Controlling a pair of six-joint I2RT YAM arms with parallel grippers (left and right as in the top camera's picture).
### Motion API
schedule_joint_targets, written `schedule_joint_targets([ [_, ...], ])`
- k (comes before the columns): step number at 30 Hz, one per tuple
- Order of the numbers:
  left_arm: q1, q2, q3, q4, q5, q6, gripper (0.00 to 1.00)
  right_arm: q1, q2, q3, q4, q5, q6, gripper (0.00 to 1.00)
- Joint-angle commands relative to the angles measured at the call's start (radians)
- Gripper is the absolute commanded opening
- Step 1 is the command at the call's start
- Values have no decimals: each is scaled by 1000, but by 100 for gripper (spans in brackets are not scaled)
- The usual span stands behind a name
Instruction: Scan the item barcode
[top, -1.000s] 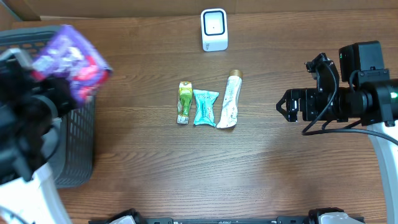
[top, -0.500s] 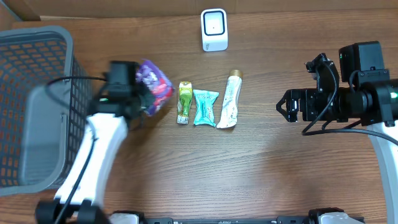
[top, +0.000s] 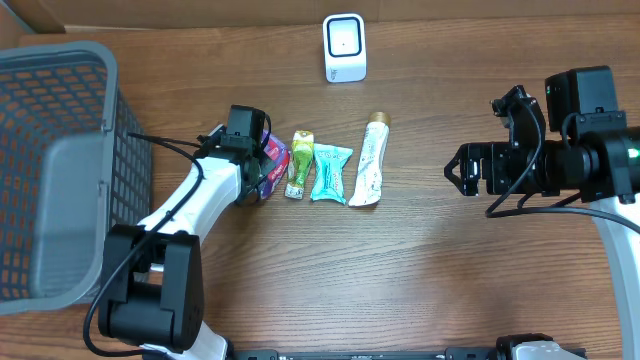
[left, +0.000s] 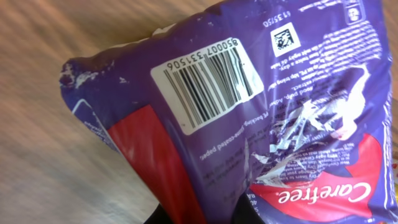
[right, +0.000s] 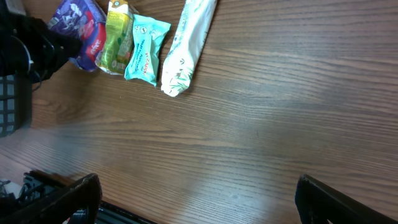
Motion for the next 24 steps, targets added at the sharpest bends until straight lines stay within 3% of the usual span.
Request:
schedule_joint_targets([
  [1,-62,56,-8,6,158,45,4,5,-7,15,12,-10,2,100],
  [8,-135,56,-7,7,181,77,7,5,-7,15,17,-10,2,100],
  [13,-130,50,35,-18,169,196,38,5,-7,15,18,-10,18,100],
  [19,-85,-9,274,-266,49,266,51,5,32,15,22,-10,36,100],
  [24,-56,-73,529,-456,8,398,66,5,101,15,24,-11,-32,100],
])
